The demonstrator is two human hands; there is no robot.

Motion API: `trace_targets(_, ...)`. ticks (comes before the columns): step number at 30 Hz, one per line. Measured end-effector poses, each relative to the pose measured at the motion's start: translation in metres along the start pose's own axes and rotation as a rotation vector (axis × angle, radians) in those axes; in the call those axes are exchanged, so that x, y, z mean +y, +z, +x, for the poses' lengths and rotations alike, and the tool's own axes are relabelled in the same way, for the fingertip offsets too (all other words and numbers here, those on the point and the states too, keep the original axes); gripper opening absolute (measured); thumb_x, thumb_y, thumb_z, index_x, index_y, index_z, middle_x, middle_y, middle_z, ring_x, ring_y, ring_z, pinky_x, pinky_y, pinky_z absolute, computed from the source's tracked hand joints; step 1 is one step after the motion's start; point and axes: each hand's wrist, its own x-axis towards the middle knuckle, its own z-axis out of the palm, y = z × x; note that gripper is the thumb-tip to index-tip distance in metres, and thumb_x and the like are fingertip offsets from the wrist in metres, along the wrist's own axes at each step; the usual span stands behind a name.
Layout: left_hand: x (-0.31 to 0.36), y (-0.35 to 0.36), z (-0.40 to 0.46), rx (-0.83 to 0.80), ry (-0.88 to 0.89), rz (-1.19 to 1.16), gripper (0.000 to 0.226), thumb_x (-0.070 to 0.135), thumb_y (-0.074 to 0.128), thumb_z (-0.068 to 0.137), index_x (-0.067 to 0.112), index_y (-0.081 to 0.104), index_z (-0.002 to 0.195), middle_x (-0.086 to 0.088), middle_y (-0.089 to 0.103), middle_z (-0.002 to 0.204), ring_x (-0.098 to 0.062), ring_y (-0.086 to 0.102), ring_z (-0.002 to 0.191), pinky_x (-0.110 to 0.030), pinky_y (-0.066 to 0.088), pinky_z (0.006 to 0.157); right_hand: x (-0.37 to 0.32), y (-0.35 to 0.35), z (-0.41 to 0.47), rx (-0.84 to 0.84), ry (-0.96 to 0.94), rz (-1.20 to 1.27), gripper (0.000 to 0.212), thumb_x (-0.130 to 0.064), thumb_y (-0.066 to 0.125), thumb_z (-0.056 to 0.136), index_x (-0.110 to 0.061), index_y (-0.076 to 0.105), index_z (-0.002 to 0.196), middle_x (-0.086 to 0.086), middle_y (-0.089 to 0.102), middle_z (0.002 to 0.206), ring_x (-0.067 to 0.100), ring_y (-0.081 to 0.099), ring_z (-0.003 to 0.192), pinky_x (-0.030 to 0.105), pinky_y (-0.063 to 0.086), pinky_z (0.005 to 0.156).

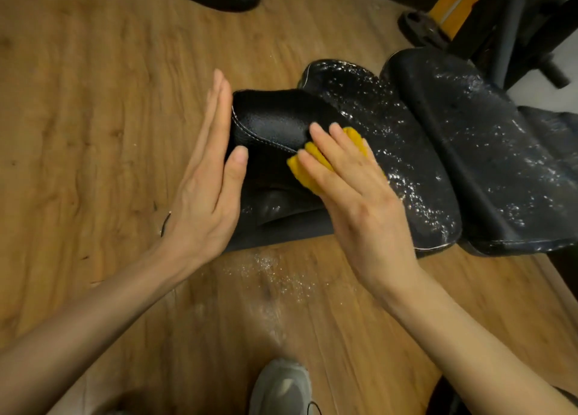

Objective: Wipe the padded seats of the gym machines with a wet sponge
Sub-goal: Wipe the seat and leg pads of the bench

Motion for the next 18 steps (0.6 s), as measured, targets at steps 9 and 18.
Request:
trace_targets(9,0.007,0.004,0.017,0.054,-0.065,-0.045,0.052,0.014,0.026,0.107,0.005,0.011,0.155,-0.003,0.007,0.165,-0.011,0.005,0.152,-0.027,0.008,0.123,0.019,-0.02,0.013,-0.018,0.235,0.232,0.04,-0.013,0.055,0.098,-0.011,0.052,0.138,0.002,0.042,0.15,0.011,0.032,0.143,0.042,0.027,0.118)
trace_targets(18,0.012,0.007,0.016,0.073,-0.12,-0.088,0.052,0.016,0.027,0.105,0.007,0.015,0.155,0.003,0.012,0.164,-0.011,0.009,0.151,-0.026,0.01,0.122,-0.01,-0.002,0.069,-0.048,0.151,0.303,0.038,-0.027,0.053,0.098,-0.012,0.06,0.131,0.003,0.05,0.144,0.013,0.04,0.139,0.037,0.028,0.118)
